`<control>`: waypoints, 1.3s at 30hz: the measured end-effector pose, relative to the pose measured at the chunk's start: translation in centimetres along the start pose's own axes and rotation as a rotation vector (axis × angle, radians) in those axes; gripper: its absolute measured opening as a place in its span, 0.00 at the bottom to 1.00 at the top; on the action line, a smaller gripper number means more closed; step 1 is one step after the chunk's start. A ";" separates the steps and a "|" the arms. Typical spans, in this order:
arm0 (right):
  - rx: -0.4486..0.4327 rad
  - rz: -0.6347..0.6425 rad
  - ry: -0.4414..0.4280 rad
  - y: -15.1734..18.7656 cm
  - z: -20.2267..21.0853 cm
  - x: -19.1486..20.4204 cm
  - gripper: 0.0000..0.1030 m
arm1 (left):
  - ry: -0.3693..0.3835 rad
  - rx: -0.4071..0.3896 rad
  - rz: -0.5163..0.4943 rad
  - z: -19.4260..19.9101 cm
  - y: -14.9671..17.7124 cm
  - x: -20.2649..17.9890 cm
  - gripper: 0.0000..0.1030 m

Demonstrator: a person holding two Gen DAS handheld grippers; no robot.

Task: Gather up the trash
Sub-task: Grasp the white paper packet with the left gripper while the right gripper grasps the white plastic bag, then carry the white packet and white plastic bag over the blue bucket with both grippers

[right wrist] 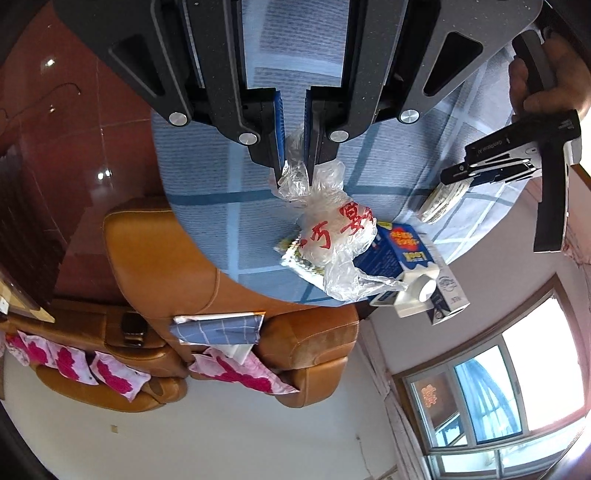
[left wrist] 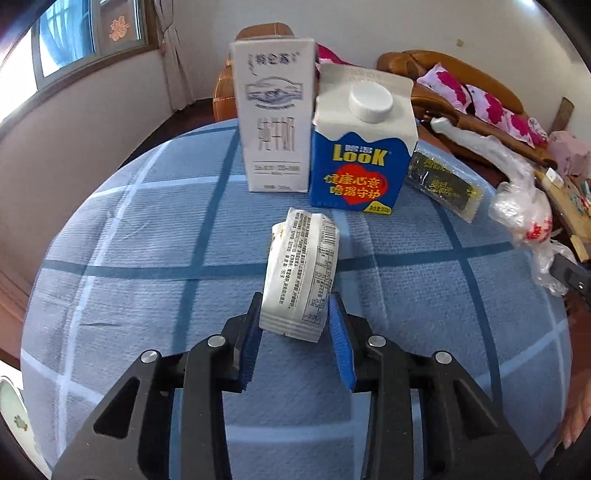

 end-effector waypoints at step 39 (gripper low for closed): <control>0.134 0.631 -0.433 4.5 -7.4 32.9 0.09 | -0.376 -0.122 0.209 19.1 15.4 26.7 0.33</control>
Point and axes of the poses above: each gripper's, at about its wrist camera, not at the fingertips, and z roughly against the way its jaws point, x to its left, y to its underside, the point moved 7 cm from there along -z, roughly the way its jaws point, and after that the axes turned 8 degrees about -y, right-handed, at the moved point
